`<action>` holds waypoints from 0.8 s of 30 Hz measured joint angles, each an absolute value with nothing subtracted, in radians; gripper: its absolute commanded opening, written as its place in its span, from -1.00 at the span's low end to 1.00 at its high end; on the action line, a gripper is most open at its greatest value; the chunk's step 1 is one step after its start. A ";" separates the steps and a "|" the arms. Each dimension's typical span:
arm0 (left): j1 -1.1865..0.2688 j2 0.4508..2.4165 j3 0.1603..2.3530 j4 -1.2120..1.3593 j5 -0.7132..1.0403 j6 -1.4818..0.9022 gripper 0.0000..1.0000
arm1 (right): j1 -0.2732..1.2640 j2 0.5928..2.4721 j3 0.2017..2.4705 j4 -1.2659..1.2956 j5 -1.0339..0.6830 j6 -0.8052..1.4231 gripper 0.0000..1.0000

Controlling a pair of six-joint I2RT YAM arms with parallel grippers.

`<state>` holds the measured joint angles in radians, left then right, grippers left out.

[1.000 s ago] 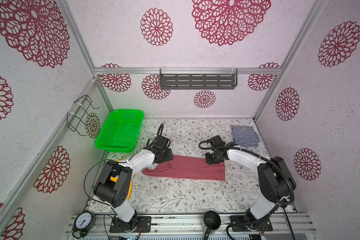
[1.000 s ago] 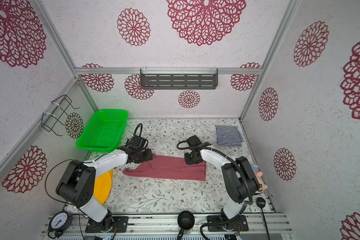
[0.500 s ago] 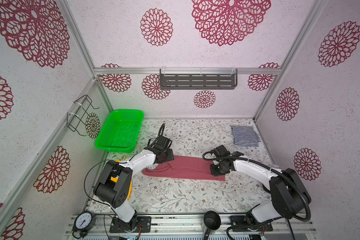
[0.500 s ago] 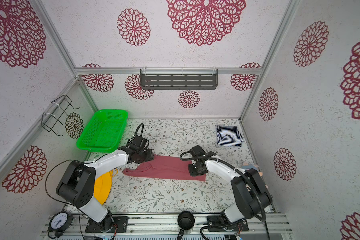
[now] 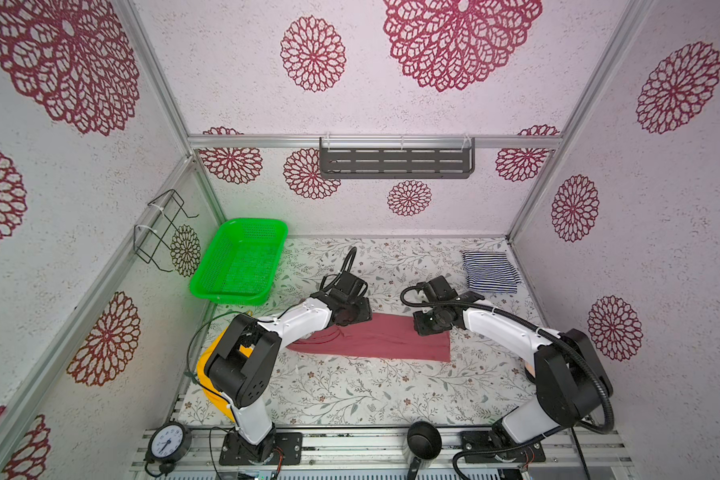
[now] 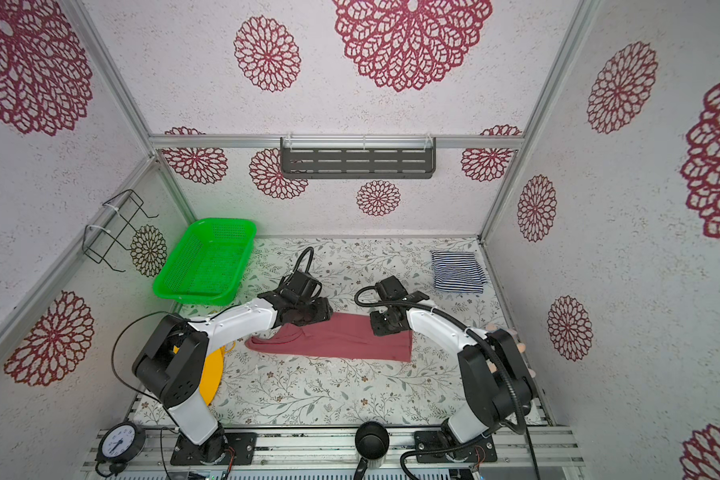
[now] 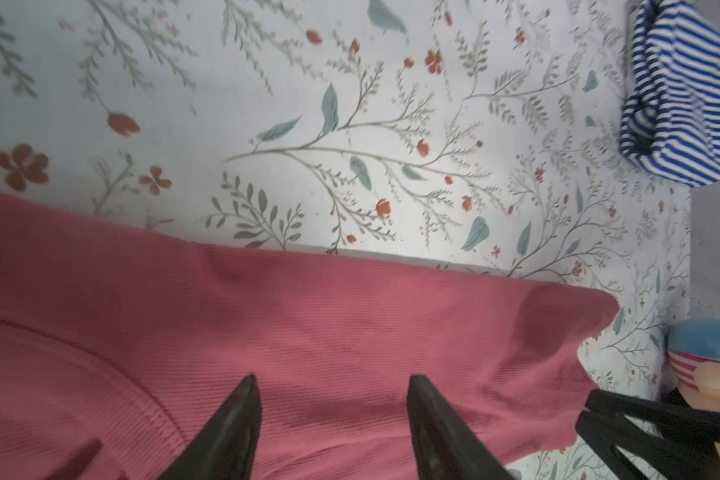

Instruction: Fold and stack the tank tops

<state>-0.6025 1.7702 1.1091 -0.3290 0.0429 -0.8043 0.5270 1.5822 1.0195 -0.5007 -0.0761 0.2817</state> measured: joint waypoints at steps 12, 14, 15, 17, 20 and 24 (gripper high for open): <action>-0.599 1.814 1.066 -0.373 0.001 -0.827 0.18 | 0.458 1.610 0.915 -0.453 -0.030 0.282 -0.58; -0.598 1.860 1.107 -0.369 0.001 -0.824 0.19 | 0.460 1.610 0.892 -0.431 -0.036 0.289 -0.59; -0.598 1.875 1.132 -0.376 0.001 -0.820 0.19 | 0.462 1.611 0.878 -0.421 -0.040 0.291 -0.58; -0.595 1.909 1.172 -0.375 0.001 -0.810 0.20 | 0.464 1.600 0.859 -0.398 -0.046 0.300 -0.58; -0.589 1.980 1.263 -0.374 0.011 -0.781 0.22 | 0.476 1.575 0.823 -0.364 -0.056 0.324 -0.58; -0.572 2.073 1.384 -0.343 0.059 -0.749 0.23 | 0.536 1.538 0.776 -0.326 -0.086 0.379 -0.61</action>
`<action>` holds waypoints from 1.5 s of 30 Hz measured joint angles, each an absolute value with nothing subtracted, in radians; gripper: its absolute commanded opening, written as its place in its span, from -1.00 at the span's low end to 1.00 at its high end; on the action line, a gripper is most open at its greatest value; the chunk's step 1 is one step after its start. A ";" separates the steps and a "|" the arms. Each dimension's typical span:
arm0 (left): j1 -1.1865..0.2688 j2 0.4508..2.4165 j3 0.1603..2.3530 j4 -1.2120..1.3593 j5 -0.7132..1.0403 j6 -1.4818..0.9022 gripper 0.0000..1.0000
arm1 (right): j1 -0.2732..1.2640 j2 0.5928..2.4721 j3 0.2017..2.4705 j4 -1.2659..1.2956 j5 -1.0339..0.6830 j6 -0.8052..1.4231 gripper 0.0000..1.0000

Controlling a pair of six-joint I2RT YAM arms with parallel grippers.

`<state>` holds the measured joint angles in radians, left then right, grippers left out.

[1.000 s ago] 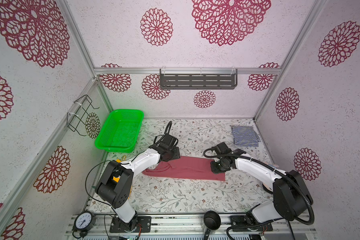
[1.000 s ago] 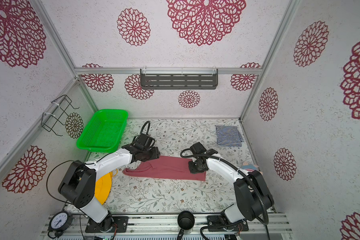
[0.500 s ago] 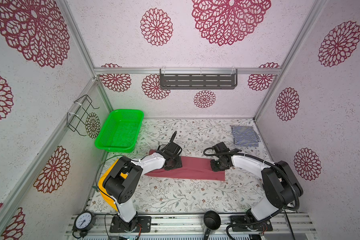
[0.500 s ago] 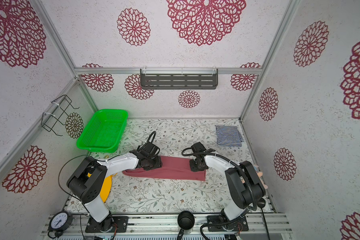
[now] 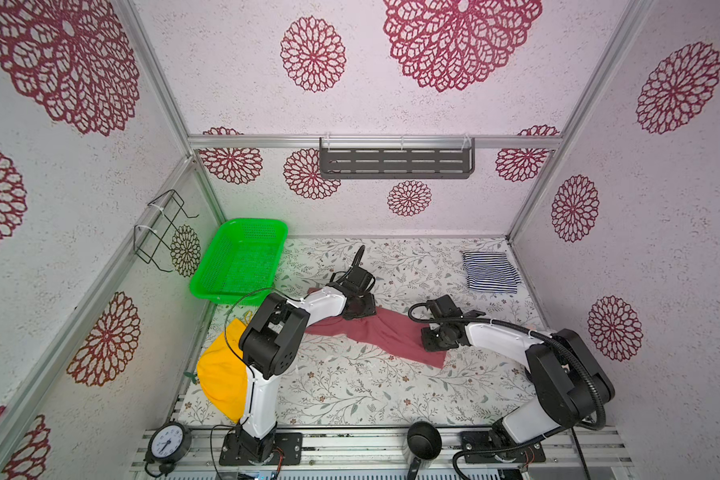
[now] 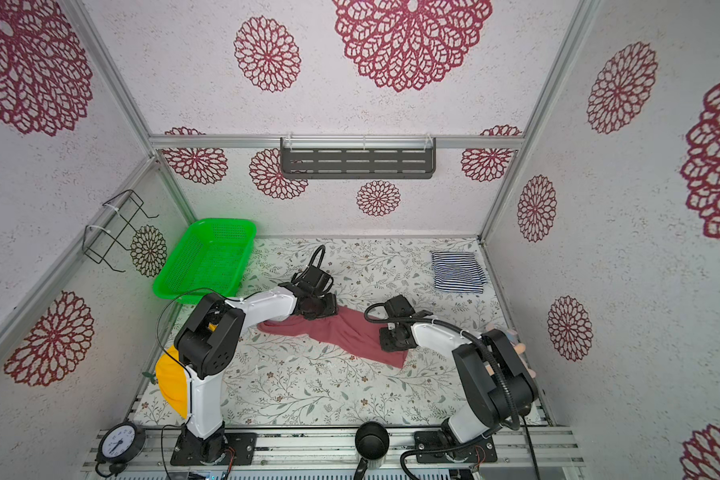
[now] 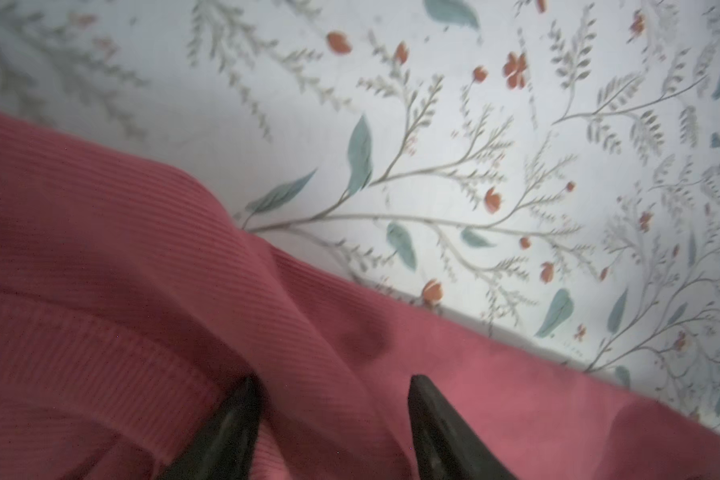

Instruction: Fold and stack the tank tops

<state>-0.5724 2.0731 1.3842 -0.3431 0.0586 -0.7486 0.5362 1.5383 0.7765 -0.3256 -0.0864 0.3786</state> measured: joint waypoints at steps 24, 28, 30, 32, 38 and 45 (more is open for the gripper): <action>-0.461 1.790 1.343 -0.561 0.002 -0.462 0.72 | 0.596 1.459 0.867 -0.424 -0.047 0.323 -0.10; -0.457 1.689 1.217 -0.561 -0.040 -0.589 0.65 | 0.590 1.507 0.920 -0.427 -0.006 0.229 0.12; -0.453 1.660 1.112 -0.562 -0.045 -0.668 0.64 | 0.587 1.546 0.948 -0.428 -0.002 0.186 0.24; -0.452 1.663 1.042 -0.563 -0.048 -0.729 0.64 | 0.587 1.581 0.960 -0.428 -0.003 0.154 0.30; -0.453 1.685 0.982 -0.546 -0.066 -0.854 0.67 | 0.587 1.613 0.935 -0.450 -0.002 0.104 0.30; -0.459 1.705 0.983 -0.426 -0.077 -0.933 0.83 | 0.587 1.613 0.902 -0.439 -0.004 0.097 0.19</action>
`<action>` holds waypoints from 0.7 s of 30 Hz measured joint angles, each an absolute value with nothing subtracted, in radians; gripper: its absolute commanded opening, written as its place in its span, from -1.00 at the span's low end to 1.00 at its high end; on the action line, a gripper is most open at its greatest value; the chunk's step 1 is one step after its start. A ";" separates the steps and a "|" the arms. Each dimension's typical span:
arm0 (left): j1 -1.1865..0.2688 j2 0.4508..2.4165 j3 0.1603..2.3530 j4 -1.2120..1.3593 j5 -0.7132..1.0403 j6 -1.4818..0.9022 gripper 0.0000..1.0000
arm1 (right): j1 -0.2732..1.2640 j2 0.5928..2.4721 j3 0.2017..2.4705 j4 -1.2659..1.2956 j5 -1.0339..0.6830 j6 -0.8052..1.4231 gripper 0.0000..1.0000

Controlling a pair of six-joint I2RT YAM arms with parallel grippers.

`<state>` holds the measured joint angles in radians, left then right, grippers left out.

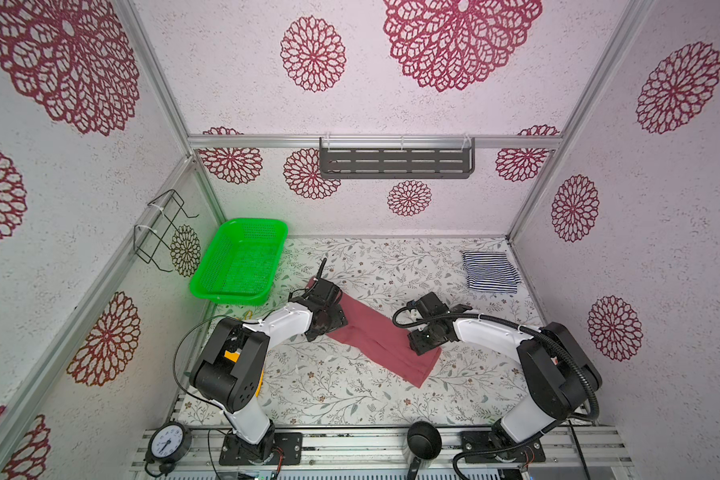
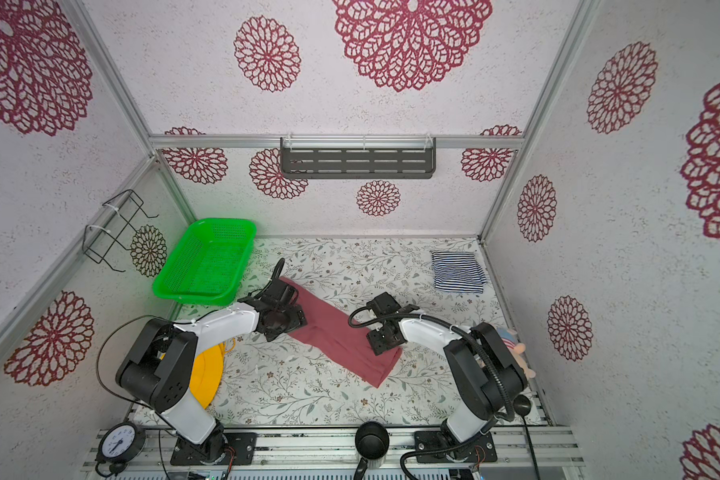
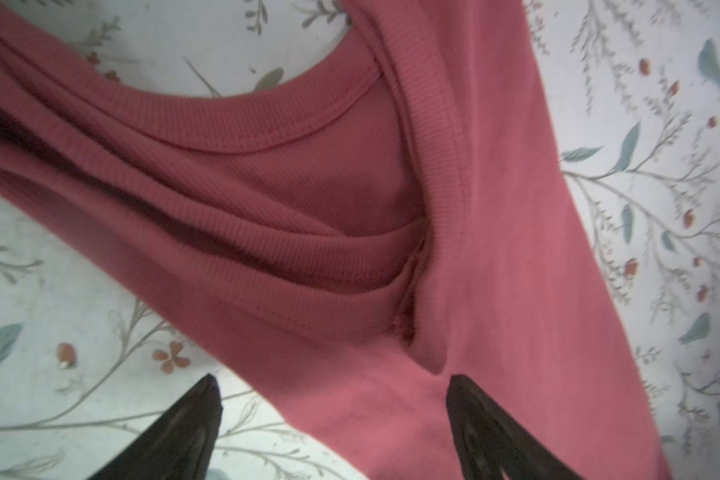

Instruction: Fold and stack the tank tops

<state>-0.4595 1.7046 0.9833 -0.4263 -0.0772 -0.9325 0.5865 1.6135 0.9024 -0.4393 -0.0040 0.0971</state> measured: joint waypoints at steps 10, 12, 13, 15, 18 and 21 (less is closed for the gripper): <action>-0.452 1.877 1.133 -0.376 -0.087 -0.923 0.85 | 0.568 1.604 0.857 -0.392 -0.051 0.150 -0.06; -0.451 1.930 1.200 -0.373 -0.084 -0.899 0.85 | 0.565 1.587 0.835 -0.369 -0.061 0.174 -0.06; -0.451 1.953 1.229 -0.371 -0.081 -0.887 0.85 | 0.564 1.579 0.824 -0.359 -0.064 0.184 -0.07; -0.452 2.005 1.298 -0.364 -0.067 -0.860 0.86 | 0.564 1.555 0.796 -0.344 -0.074 0.215 -0.07; -0.453 2.080 1.401 -0.356 -0.029 -0.819 0.87 | 0.565 1.509 0.748 -0.327 -0.088 0.263 -0.07; -0.456 2.151 1.502 -0.350 0.019 -0.774 0.89 | 0.575 1.457 0.693 -0.301 -0.099 0.327 -0.05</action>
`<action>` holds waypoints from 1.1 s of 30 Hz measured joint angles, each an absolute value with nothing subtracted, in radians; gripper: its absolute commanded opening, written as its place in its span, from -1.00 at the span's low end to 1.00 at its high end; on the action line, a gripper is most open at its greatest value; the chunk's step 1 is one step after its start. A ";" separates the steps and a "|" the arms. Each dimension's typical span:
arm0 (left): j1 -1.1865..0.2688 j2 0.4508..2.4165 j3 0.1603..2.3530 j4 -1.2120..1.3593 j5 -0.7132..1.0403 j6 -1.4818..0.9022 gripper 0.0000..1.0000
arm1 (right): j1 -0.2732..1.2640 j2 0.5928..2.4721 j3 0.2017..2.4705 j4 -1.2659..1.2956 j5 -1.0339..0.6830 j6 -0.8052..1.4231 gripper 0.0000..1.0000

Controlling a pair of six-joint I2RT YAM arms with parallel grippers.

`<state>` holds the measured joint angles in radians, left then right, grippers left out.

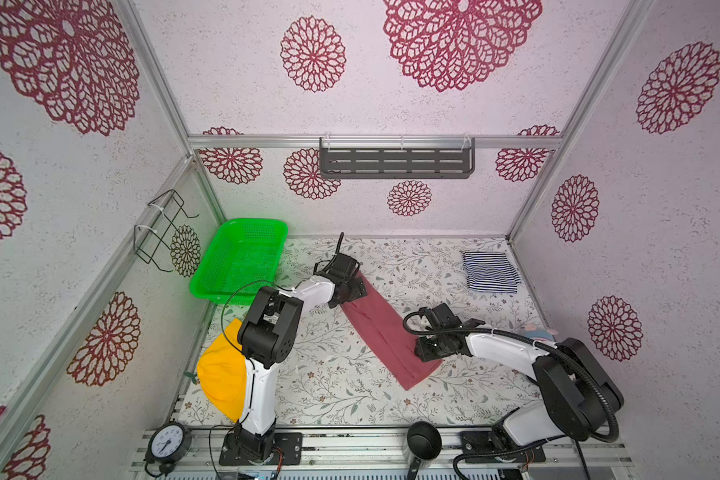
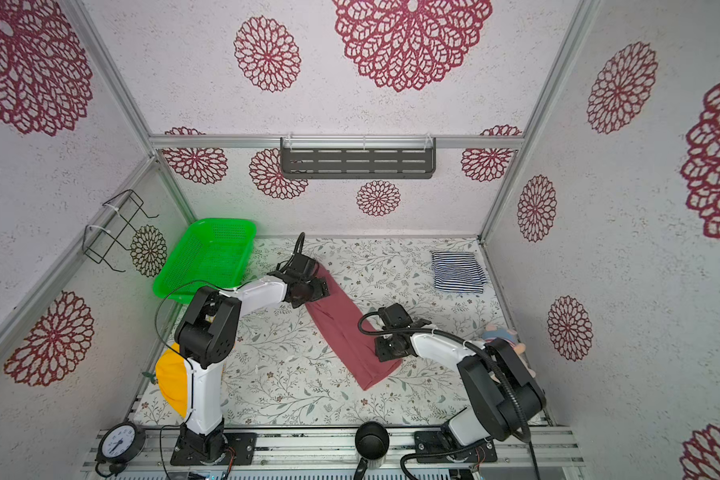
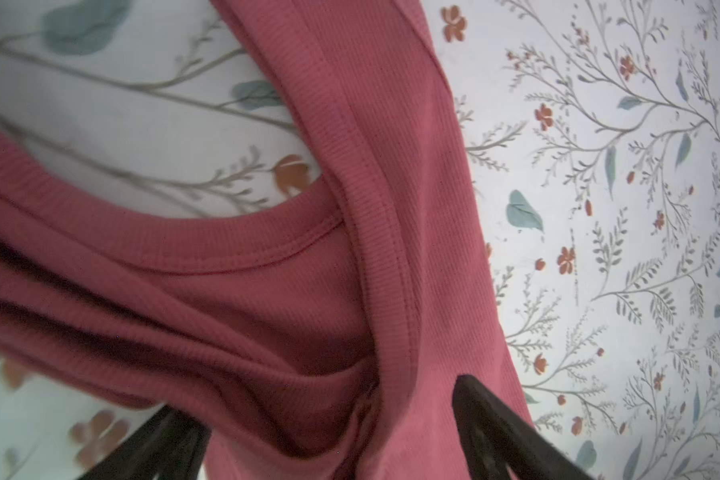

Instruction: Fold and stack the tank tops

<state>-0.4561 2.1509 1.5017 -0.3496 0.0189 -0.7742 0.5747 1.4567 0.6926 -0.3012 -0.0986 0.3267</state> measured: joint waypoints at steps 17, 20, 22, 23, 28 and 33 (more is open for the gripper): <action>-0.463 2.294 1.753 -0.445 0.168 -0.451 0.95 | 0.736 1.367 0.667 -0.272 -0.097 0.606 0.48; -0.448 2.204 1.671 -0.483 0.159 -0.431 0.95 | 0.711 1.315 0.677 -0.332 -0.082 0.595 0.53; -0.440 2.131 1.622 -0.493 0.146 -0.430 0.95 | 0.702 1.279 0.677 -0.365 -0.083 0.595 0.51; -0.439 2.082 1.588 -0.493 0.139 -0.433 0.95 | 0.701 1.267 0.677 -0.378 -0.083 0.595 0.49; -0.472 1.778 1.333 -0.472 0.099 -0.530 0.95 | 0.661 1.228 0.649 -0.411 -0.108 0.596 0.46; -0.617 1.497 1.053 -0.448 0.044 -0.746 0.98 | 0.540 1.220 0.616 -0.415 -0.205 0.593 0.45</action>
<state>-0.6167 1.4967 1.0531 -0.4484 0.0437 -0.7460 0.5400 1.2201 0.6163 -0.4149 -0.2050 0.5930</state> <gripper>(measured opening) 0.980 0.727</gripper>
